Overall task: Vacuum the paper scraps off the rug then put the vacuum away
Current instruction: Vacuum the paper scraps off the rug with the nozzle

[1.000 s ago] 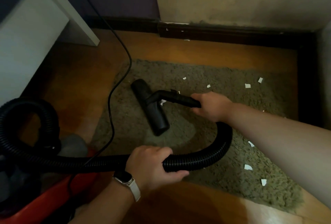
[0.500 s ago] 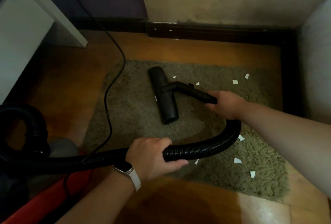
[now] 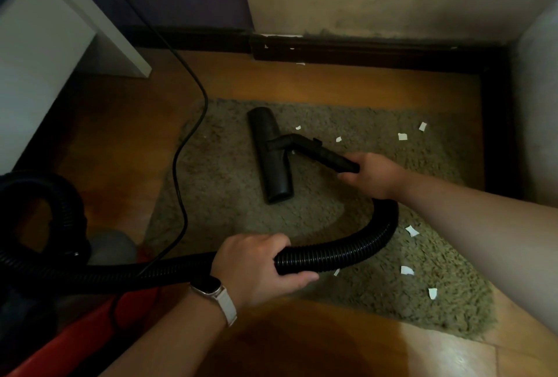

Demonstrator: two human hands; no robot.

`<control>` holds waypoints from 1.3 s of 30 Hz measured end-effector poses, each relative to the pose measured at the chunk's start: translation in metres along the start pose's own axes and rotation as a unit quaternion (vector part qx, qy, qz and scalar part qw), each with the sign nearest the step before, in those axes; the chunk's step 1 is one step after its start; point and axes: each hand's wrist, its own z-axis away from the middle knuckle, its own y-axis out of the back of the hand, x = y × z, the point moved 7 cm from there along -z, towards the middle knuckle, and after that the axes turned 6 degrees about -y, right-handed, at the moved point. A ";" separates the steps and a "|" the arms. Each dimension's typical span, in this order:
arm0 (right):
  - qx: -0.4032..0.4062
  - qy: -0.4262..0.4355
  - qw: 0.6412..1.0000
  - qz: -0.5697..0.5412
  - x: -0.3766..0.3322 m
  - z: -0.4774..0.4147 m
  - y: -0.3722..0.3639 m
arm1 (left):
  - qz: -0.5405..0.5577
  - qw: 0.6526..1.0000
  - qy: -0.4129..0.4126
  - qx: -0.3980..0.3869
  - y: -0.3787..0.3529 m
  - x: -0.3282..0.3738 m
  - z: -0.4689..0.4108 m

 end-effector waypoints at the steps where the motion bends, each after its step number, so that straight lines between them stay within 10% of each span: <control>1: 0.001 0.002 1.000 0.003 -0.003 -0.002 -0.001 | 0.000 1.000 0.004 -0.005 0.000 -0.001 0.001; 39: 0.051 -0.021 0.997 0.062 0.021 0.013 0.024 | 0.007 0.999 -0.049 -0.006 -0.014 0.003 -0.026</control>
